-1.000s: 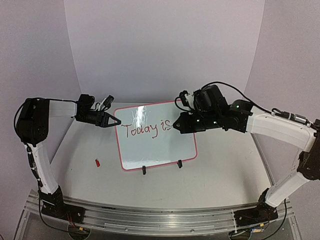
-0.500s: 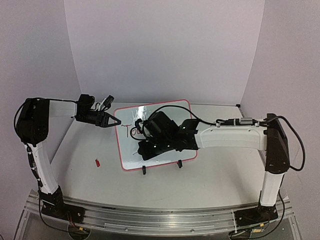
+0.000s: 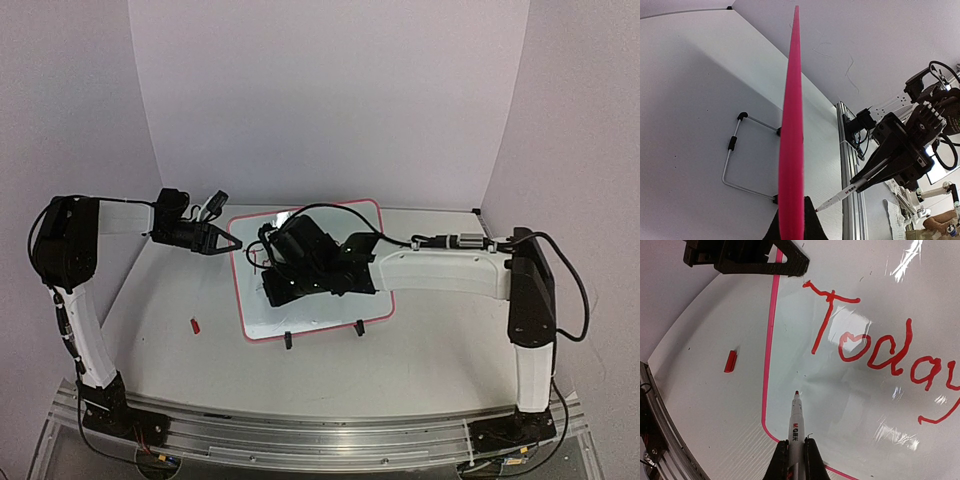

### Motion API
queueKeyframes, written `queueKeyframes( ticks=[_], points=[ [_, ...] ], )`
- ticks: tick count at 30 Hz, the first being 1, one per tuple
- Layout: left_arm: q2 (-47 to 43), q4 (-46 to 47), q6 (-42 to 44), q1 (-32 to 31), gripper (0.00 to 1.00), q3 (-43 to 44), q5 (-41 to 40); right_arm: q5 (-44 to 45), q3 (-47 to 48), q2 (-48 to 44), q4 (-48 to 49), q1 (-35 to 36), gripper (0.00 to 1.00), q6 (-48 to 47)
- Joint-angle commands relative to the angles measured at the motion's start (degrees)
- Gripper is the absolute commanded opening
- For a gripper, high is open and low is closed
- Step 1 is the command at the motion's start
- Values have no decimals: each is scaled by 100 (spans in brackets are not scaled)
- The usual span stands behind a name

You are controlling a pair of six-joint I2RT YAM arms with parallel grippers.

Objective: Write a sentence on the whiteboard
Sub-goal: Write on the whiteboard with the whiteboard.

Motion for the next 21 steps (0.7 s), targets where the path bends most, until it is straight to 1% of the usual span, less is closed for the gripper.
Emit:
queueKeyframes(
  ticks=[1,21],
  points=[
    [194,-17,430,-208,0,-13,-545,105,302,190,112,10,0,-87],
    [174,-36,460,-208,0,-10,-527,540,539,495,105,6,0,-254]
  ],
)
